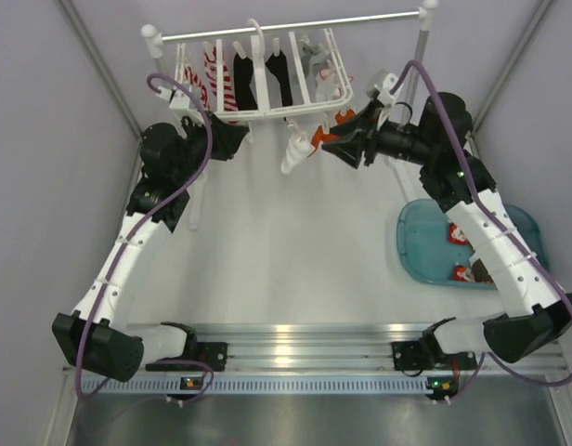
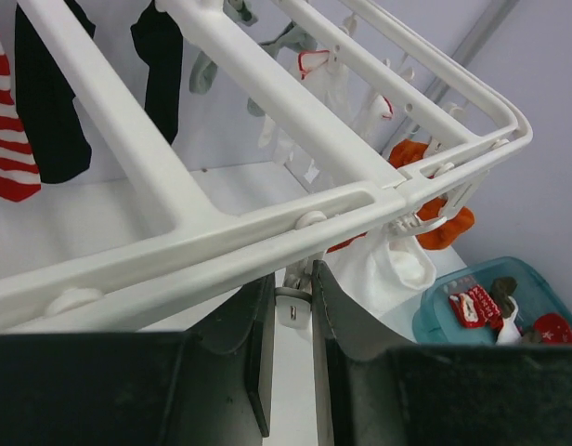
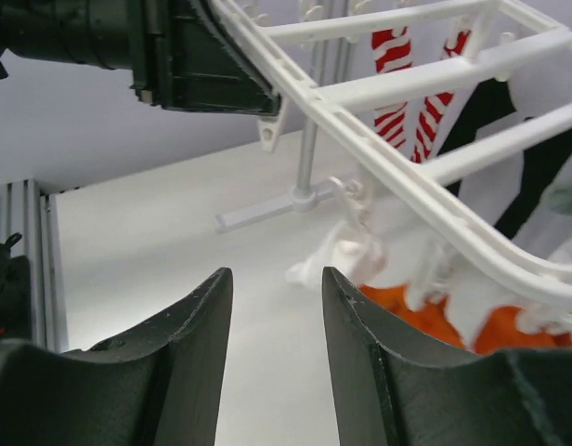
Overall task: Clip the socks to the hanger
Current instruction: Open the clamp at the hanger.
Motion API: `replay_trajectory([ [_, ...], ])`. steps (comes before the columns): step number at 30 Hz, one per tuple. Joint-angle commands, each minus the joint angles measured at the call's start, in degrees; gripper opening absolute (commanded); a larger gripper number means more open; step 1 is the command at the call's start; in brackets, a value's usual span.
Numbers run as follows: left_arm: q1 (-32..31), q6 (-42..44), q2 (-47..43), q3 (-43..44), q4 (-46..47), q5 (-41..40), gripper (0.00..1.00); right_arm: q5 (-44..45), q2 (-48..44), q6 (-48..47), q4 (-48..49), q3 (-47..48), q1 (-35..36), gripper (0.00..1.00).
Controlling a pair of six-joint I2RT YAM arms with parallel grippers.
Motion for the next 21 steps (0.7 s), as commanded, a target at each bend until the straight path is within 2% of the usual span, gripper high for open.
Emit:
replay_trajectory([
  [1, -1.19, -3.79, -1.61, 2.08, -0.28, -4.77, 0.0, 6.93, 1.07, -5.15, -0.77, 0.6, 7.72, 0.43],
  [6, -2.59, -8.09, -0.56, 4.09, -3.88, -8.73, 0.0, 19.93, 6.5, -5.94, 6.27, 0.33, 14.78, 0.47],
  [12, -2.77, -11.09, -0.03, 4.27, -4.67, -9.0, 0.0, 25.75, 14.06, -9.27, 12.52, 3.05, 21.02, 0.5],
  [21, -3.12, -11.53, 1.28, 5.68, -7.39, -9.87, 0.0, 33.75, 20.67, -12.62, 14.19, 8.85, 24.19, 0.52],
])
